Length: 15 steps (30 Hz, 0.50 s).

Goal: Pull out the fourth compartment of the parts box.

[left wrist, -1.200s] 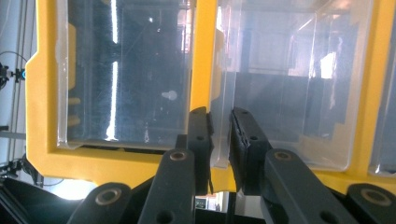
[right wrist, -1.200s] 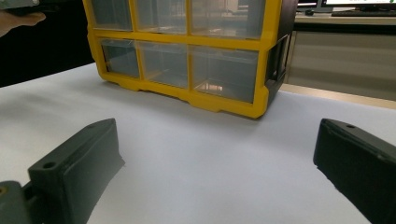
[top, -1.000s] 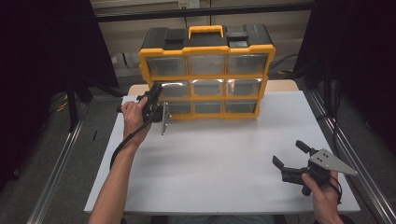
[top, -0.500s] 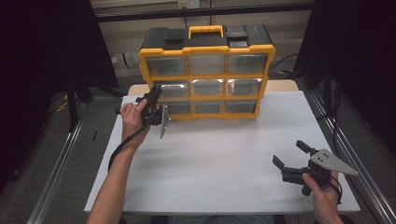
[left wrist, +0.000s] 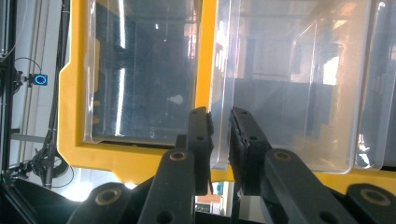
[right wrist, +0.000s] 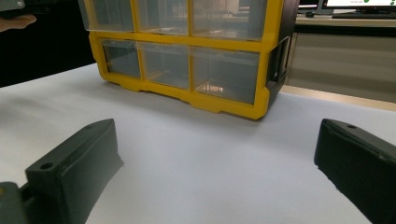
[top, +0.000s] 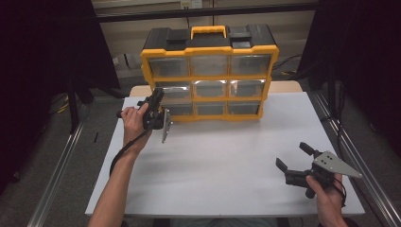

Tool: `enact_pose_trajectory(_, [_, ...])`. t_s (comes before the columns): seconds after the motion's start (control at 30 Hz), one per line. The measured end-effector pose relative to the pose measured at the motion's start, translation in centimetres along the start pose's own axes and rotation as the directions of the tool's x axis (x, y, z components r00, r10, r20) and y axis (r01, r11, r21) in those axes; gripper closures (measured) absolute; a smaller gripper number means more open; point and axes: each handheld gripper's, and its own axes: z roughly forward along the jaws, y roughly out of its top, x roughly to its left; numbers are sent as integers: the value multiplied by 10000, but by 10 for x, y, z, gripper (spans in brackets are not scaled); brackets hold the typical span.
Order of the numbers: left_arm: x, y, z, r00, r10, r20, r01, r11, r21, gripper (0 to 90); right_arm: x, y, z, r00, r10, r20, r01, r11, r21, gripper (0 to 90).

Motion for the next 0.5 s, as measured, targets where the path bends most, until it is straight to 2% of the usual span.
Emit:
enact_pose_trajectory(0.07, [0, 0, -1, 10000, -97, -10, 97, 9999, -66, 792, 0, 0, 0, 10000, 28, 9, -28, 10000, -24, 0])
enact_pose_trajectory(0.27, [0, 1, -4, 9999, 44, -133, -44, 10000, -15, 792, 0, 0, 0, 10000, 10, -35, -10, 10000, -35, 0])
enact_pose_trajectory(0.37, [-1, 0, -5, 9999, -116, -73, 116, 9999, -49, 791, 0, 0, 0, 10000, 42, -7, -42, 10000, 7, 0])
enact_pose_trajectory(0.43, [0, 1, -6, 9999, 36, -122, -37, 10000, -35, 792, 0, 0, 0, 10000, 28, -14, -28, 10000, -1, 0])
enact_pose_trajectory(0.5, [0, 0, -7, 10000, -41, -71, 40, 9999, -105, 792, 0, 0, 0, 10000, -19, -25, 19, 10000, -42, 0])
